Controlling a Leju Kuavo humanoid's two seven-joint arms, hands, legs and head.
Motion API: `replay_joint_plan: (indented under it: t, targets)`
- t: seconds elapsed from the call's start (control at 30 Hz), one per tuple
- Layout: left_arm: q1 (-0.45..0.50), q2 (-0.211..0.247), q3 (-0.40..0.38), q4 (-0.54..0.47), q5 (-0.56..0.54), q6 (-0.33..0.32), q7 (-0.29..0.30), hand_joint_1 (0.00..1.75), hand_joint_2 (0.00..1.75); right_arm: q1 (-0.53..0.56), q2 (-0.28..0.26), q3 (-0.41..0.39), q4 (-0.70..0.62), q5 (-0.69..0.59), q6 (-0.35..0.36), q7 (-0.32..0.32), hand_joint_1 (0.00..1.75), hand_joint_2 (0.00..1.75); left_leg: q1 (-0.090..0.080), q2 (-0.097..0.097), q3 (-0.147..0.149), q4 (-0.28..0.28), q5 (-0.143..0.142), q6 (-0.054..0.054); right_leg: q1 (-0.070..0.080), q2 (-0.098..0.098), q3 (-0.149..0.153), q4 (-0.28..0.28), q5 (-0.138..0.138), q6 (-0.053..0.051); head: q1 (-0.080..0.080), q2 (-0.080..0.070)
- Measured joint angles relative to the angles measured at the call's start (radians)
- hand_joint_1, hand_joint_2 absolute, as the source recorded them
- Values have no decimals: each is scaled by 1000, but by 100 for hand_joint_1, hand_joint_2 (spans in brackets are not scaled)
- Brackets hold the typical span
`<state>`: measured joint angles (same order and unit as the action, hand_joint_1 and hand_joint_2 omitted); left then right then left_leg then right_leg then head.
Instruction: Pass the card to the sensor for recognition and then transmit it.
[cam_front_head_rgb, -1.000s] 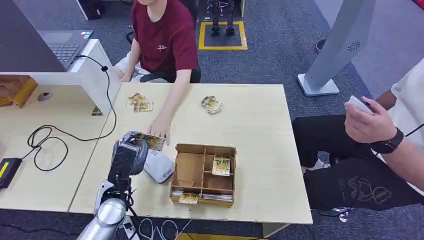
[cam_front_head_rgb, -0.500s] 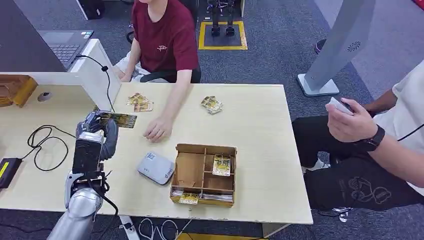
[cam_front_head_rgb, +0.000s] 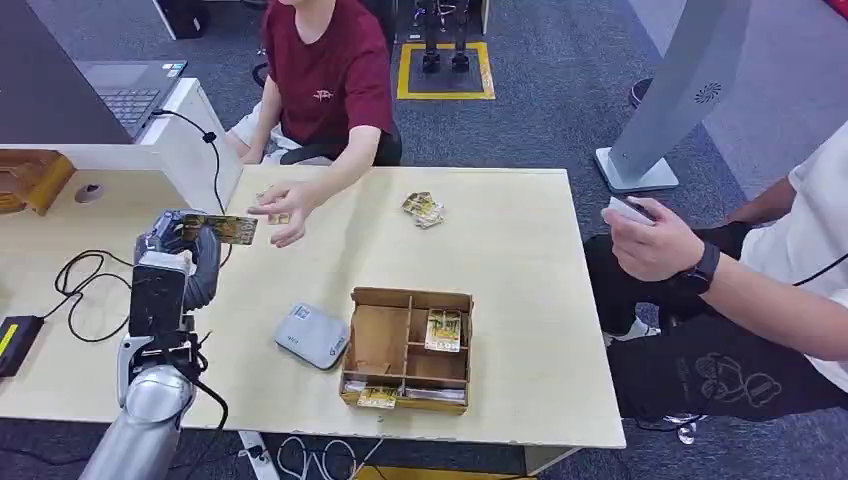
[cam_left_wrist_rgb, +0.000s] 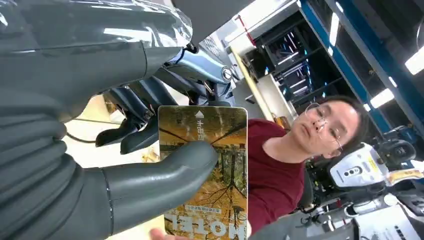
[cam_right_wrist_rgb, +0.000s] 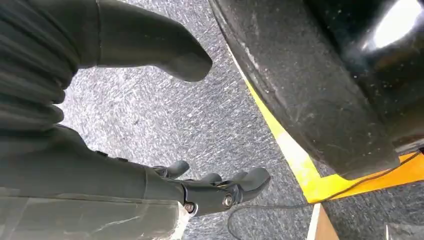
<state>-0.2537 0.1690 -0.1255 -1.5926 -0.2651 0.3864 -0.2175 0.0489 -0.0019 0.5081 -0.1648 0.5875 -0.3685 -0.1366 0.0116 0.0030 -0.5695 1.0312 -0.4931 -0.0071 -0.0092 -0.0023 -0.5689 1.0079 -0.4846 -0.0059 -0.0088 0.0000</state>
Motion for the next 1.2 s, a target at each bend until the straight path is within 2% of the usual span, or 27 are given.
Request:
replay_joint_plan:
  t: [0.17, 0.4, 1.2]
  targets:
    - [-90, 0, 1, 117, -85, 8, 35, 175, 175, -6, -5, 13, -2, 0, 12, 8, 0, 175, 0, 0, 0, 0, 1, 0, 0, 0, 0, 0, 1, 0, 0, 0]
    - [-154, 1, 1, 228, -127, 24, 36, 175, 175, -7, -14, 18, -5, -2, 13, 10, 0, 175, 0, 0, 0, 0, 1, 0, 0, 0, 0, 0, 1, -1, 0, 0]
    - [-159, 0, 1, 280, -134, 26, 40, 175, 175, -8, -14, 34, -6, 0, 19, 13, 0, 175, 0, 1, 0, 0, 1, 0, 0, 1, -1, 0, 1, 0, 0, 0]
